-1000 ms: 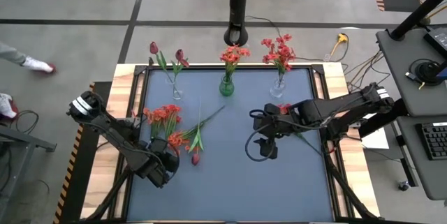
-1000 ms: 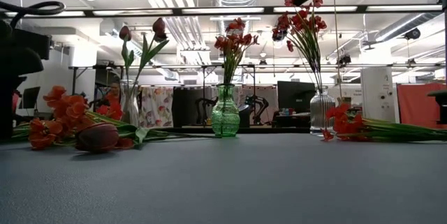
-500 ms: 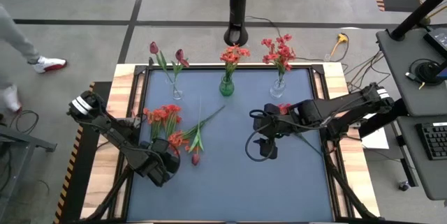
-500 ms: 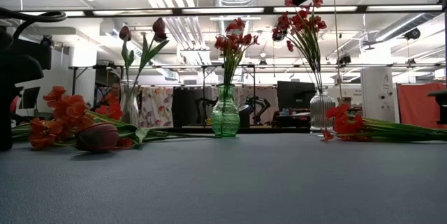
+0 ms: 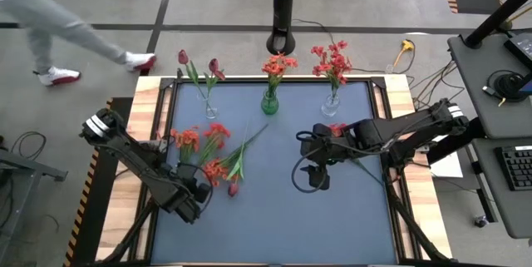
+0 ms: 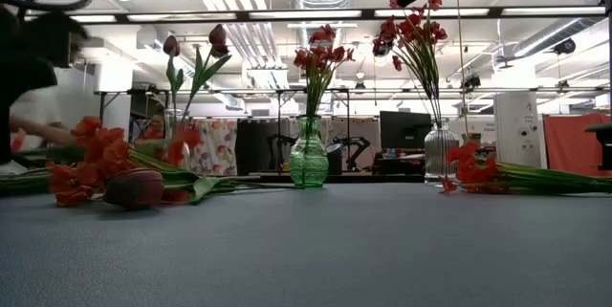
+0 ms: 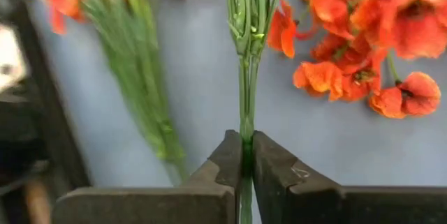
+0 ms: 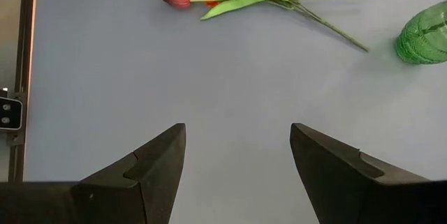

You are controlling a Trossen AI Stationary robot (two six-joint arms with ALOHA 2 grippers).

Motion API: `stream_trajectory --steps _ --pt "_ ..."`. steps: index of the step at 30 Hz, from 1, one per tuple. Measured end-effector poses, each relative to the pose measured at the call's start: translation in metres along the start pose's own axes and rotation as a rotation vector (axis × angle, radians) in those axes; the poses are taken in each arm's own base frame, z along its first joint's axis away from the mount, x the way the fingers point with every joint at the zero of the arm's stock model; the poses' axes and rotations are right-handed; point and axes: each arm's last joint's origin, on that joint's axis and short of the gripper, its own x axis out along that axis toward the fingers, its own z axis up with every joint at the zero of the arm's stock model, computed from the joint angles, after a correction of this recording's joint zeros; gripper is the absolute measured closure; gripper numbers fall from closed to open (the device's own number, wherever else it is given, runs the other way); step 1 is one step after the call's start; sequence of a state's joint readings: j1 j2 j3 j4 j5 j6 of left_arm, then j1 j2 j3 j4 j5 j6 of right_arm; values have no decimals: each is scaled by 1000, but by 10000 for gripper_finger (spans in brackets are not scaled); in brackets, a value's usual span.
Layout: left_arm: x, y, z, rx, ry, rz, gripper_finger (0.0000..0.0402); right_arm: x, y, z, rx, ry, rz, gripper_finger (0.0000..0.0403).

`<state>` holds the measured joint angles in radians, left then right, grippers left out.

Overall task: Sort flowers into vase by color
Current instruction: Put the left red flowers into the right transparent vase

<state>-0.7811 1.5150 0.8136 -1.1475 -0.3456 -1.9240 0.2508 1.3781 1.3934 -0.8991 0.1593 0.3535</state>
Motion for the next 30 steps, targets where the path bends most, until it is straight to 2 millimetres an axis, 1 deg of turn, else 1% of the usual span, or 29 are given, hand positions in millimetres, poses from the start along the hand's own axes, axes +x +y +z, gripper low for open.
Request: stream_trajectory --steps 5,8,13,17,22,24,27,30 --pt "-23 1 9 24 -42 63 399 0 0 0 -14 -1 0 154" --pt "-37 0 15 48 -89 53 399 1 0 1 -32 -14 4 154" --pt "-67 -7 24 147 -177 -94 399 4 2 3 -75 -47 15 154" --pt "-96 -11 35 232 -292 -219 400 7 2 2 -92 -60 18 154" --pt "-131 -16 46 350 -555 -348 400 24 3 -3 -125 -119 34 154" --pt "-142 -20 49 395 -634 -386 400 32 4 -5 -132 -157 43 154" --pt "-151 -28 50 471 -727 -427 400 44 5 -7 -150 -244 63 154" --pt "-157 -39 53 526 -773 -479 400 53 6 -8 -168 -332 78 154"
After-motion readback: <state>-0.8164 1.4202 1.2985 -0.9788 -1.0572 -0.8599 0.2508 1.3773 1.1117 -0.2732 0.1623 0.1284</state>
